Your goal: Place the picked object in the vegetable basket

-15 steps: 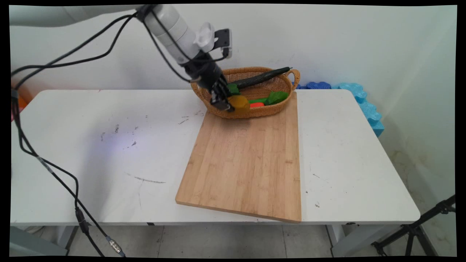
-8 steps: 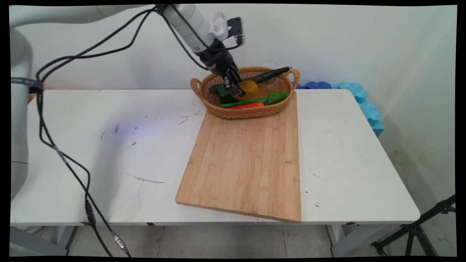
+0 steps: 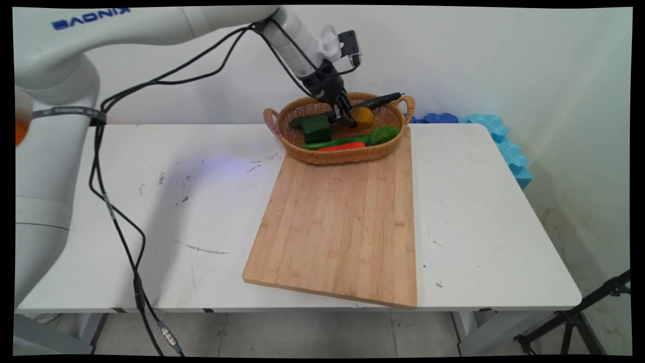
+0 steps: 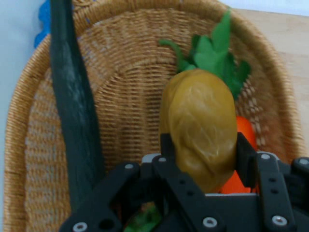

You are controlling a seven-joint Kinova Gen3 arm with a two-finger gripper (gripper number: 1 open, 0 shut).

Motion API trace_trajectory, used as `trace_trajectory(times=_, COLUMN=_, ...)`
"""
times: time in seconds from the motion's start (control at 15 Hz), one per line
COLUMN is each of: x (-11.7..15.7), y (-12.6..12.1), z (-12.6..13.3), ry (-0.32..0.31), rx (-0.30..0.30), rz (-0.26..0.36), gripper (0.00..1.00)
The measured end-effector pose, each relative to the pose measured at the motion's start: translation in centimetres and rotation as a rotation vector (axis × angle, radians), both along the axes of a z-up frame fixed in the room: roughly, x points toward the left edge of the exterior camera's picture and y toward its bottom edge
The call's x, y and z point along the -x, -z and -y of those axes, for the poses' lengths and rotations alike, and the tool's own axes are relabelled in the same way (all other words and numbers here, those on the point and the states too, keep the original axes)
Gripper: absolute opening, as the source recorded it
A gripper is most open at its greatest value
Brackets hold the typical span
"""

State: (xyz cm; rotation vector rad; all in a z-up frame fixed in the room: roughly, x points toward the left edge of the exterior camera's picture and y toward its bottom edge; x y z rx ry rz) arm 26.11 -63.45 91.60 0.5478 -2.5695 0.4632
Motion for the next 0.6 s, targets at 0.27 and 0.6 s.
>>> trace_trajectory(times=0.27, x=0.3, y=0.9, z=1.8, ry=-0.011, rx=0.015, rz=0.000, gripper=0.00)
trace_trajectory(times=0.6, x=1.2, y=1.8, z=3.1, ry=-0.014, rx=0.027, rz=0.005, gripper=1.00)
